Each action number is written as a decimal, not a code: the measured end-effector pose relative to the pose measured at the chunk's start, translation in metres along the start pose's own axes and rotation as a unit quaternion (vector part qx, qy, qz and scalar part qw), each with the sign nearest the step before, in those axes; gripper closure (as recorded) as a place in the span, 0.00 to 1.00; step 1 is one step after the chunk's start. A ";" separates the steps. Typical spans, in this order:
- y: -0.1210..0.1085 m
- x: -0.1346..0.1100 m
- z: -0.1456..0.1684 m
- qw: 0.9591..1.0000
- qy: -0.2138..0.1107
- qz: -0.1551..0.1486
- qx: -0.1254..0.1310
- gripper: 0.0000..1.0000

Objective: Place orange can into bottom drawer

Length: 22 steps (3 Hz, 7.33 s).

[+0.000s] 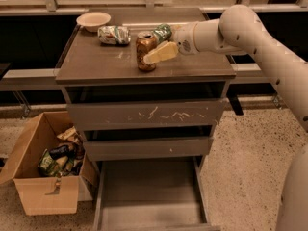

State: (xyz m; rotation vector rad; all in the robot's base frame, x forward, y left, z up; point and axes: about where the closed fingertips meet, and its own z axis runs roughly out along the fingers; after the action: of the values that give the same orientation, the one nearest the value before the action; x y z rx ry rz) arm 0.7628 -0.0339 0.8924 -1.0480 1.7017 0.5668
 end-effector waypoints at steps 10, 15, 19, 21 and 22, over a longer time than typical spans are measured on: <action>0.129 -0.025 -0.080 0.997 -0.012 -0.034 -0.074 1.00; 0.232 0.101 -0.065 0.990 0.019 0.014 -0.139 1.00; 0.300 0.389 0.057 0.967 -0.009 0.075 -0.245 1.00; 0.288 0.421 0.073 0.970 0.013 0.054 -0.236 1.00; 0.270 0.472 0.096 0.974 0.033 0.020 -0.225 1.00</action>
Offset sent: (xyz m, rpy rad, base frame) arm 0.0109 0.0184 0.0327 0.0341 -0.0320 0.0590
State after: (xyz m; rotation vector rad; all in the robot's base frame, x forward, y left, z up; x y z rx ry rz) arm 0.5312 0.0010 0.3924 -1.3634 1.6940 0.9854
